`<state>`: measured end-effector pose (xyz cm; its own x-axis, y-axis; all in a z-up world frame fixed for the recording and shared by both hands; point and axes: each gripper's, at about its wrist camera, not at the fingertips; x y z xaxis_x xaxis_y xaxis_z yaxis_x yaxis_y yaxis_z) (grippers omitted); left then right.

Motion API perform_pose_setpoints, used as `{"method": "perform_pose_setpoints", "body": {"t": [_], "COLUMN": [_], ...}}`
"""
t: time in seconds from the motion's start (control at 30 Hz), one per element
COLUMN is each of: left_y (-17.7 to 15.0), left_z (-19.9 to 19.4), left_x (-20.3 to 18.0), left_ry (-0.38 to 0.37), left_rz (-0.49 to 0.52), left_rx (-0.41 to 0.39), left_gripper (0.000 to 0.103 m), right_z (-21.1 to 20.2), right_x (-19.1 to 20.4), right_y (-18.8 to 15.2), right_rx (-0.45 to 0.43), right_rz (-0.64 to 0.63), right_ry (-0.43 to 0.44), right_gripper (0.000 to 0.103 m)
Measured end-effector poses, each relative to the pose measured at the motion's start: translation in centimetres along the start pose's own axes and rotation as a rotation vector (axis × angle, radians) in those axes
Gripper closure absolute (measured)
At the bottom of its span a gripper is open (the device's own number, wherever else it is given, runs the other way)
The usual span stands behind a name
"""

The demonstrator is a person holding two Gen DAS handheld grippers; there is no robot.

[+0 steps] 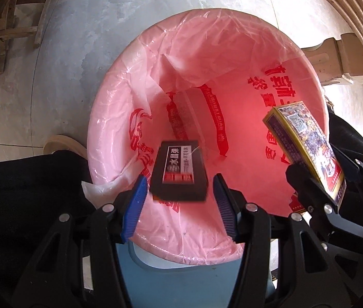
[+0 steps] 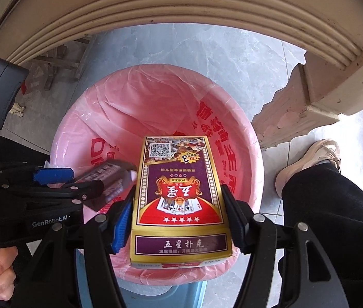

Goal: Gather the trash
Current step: 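Open both tools to drop the boxes into the bin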

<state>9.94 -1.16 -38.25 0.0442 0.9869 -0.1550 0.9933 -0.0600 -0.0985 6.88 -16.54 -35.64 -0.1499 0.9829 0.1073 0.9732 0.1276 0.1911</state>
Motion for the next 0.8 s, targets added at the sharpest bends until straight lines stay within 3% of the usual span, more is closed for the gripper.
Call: {"method": "perform_pose_setpoints", "body": {"t": [0.3,0.8], "left_y": [0.2,-0.5], "left_z": [0.0,-1.7], "left_x": [0.4,0.5], "left_ry": [0.023,0.031], "left_rz": [-0.022,-0.026], "left_rx": [-0.001,-0.044], "left_gripper": [0.039,0.038], "right_z": [0.3,-1.1], "right_x": [-0.3,0.1], "right_y": [0.1,0.4], "right_rx": [0.006,-0.027], "right_rz": [0.007,0.012], "right_ry": [-0.022,-0.002], "right_gripper": [0.031,0.031]}}
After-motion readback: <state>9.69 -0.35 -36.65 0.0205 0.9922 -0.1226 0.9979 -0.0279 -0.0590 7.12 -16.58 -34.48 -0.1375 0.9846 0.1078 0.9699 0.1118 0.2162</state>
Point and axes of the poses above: each gripper's, at about its wrist camera, not at the fingertips, and z roughly the way its jaws point, x to its left, y to its top, and after that the axes turned 3 degrees about -x, right-handed
